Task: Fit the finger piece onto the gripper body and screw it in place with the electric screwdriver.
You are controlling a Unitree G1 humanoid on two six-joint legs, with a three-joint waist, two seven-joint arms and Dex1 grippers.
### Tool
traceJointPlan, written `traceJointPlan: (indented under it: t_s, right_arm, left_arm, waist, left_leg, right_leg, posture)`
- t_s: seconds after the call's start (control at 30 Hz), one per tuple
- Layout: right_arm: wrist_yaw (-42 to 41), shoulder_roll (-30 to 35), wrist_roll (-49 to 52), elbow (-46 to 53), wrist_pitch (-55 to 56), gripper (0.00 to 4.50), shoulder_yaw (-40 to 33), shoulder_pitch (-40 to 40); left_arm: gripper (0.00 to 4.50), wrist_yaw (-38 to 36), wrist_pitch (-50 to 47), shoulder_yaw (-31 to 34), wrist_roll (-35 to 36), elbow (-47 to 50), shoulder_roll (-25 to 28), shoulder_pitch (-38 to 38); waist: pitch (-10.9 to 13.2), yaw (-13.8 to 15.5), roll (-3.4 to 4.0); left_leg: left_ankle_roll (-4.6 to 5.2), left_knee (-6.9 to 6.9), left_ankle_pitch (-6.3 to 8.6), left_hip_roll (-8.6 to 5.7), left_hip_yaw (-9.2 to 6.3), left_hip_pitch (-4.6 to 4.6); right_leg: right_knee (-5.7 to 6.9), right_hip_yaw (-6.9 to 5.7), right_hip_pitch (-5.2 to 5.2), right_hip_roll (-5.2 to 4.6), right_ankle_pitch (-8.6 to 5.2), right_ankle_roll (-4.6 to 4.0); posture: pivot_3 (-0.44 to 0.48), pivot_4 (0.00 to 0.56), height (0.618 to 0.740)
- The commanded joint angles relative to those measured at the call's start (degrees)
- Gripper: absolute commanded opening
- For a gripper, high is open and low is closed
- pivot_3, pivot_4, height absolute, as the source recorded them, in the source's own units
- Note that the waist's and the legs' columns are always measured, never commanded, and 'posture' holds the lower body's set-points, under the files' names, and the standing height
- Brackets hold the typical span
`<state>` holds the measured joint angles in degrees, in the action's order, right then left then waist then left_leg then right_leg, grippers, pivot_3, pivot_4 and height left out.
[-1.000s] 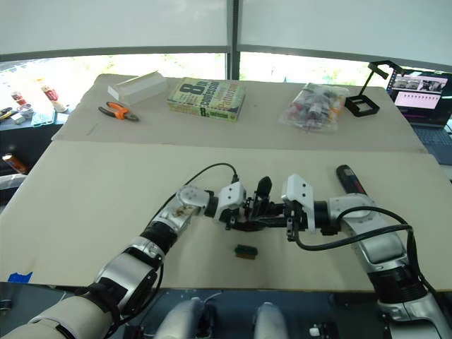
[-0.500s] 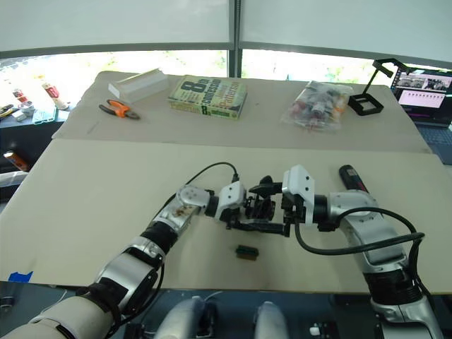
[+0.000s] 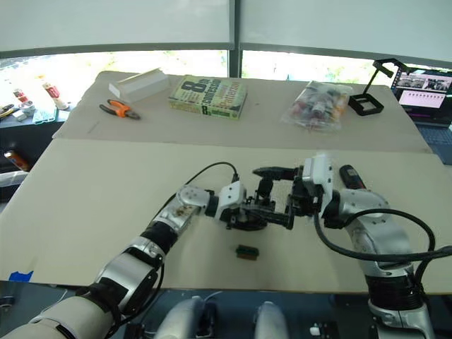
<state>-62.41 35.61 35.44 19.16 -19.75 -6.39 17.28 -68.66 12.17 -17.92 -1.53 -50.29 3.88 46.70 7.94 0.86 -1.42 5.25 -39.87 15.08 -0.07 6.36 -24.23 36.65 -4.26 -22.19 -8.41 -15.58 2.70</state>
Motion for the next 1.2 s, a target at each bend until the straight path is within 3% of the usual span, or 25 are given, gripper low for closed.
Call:
traceJointPlan:
  t_s: [0.03, 0.13, 0.2, 0.3, 0.47, 0.67, 0.9, 1.07, 1.2]
  right_arm:
    - [2.42, 2.77, 4.57, 5.7, -1.24, 4.48, -6.81, -0.46]
    - [4.58, 5.49, 6.79, 9.29, -3.18, 4.48, -11.5, -3.29]
    - [6.12, 7.04, 8.17, 11.44, -4.38, 4.5, -14.67, -5.91]
    - [8.74, 8.18, 9.93, 14.66, -5.77, 4.5, -20.64, -11.39]
    - [10.17, 7.75, 9.9, 18.3, -5.75, 4.5, -30.38, -23.47]
    - [8.35, 3.99, 8.93, 20.09, -3.12, 4.5, -42.03, -39.58]
    - [7.06, -7.08, 5.65, 14.94, 4.04, 4.5, -52.86, -55.95]
    - [8.51, -13.86, 2.14, 8.96, 8.85, 4.5, -52.73, -62.48]
    - [11.29, -10.49, 1.95, 8.13, 7.14, 4.5, -51.37, -61.18]
  left_arm:
    - [2.35, 0.75, -0.63, -0.06, -0.7, -0.53, 0.57, -0.78]
    - [2.35, 0.62, -1.28, 0.31, -0.21, -0.05, 0.62, -0.92]
    - [3.4, 0.32, -1.57, 0.32, -0.03, 0.49, 0.7, -1.12]
    - [4.47, 0.73, -1.78, 0.65, 0.25, 1.25, 0.79, -1.55]
    - [4.47, -0.01, -1.97, 1.43, 1.07, 3.19, 2.54, -1.94]
    - [4.47, -6.59, -1.19, 5.15, 6.52, 10.91, 9.77, -1.74]
    - [4.47, -21.24, -11.84, 13.78, 19.2, 21.91, 26.28, -7.03]
    - [4.47, -16.67, -17.13, 22.05, 26.43, 32.2, 30.07, -15.08]
    - [4.47, -11.87, -20.78, 25.62, 29.93, 40.72, 30.96, -20.64]
  waist:
    - [0.0, -0.01, 0.0]
    - [0.0, 0.05, 0.0]
    - [0.0, 0.05, 0.0]
    - [0.0, 0.11, 0.0]
    - [0.0, 0.27, 0.0]
    - [0.03, 0.17, 0.03]
    - [0.03, -0.1, 0.18]
    - [0.12, -0.01, 0.4]
    - [0.12, -0.34, 0.51]
  left_leg:
    - [0.01, 0.0, 0.01, 0.0, 0.0, 0.0]
    - [0.01, 0.0, 0.01, 0.0, 0.0, -0.01]
    - [0.01, 0.01, 0.01, 0.02, -0.01, 0.0]
    - [0.01, 0.01, 0.01, 0.03, -0.01, 0.0]
    - [0.02, 0.02, 0.01, 0.02, 0.01, 0.0]
    - [0.03, 0.06, 0.02, 0.04, 0.0, 0.0]
    - [0.04, 0.09, 0.03, 0.03, 0.01, 0.05]
    - [0.02, 0.1, 0.05, 0.03, -0.05, 0.14]
    - [-0.45, 0.12, 0.33, 0.04, -0.06, 0.27]
  right_leg:
    - [-0.01, 0.0, 0.01, 0.0, 0.0, 0.0]
    - [-0.02, 0.0, 0.01, -0.03, 0.01, 0.01]
    - [-0.03, 0.0, 0.03, -0.05, 0.01, 0.01]
    - [-0.01, 0.01, 0.02, -0.05, 0.01, 0.01]
    - [-0.02, 0.03, 0.03, -0.02, 0.01, 0.01]
    - [-0.01, 0.06, 0.01, 0.06, 0.0, 0.01]
    - [-0.04, 0.1, 0.03, 0.16, -0.01, 0.04]
    - [-0.34, 0.19, 0.02, -0.1, 0.01, 0.14]
    - [-0.48, 0.5, 0.08, -0.16, 0.08, 0.19]
  posture:
    - [0.0, 0.15, 0.74]
    - [0.0, 0.15, 0.74]
    - [0.0, 0.15, 0.74]
    - [0.0, 0.15, 0.74]
    - [0.0, 0.15, 0.74]
    - [0.0, 0.15, 0.74]
    - [0.0, 0.15, 0.74]
    - [0.0, 0.15, 0.74]
    - [0.0, 0.15, 0.74]
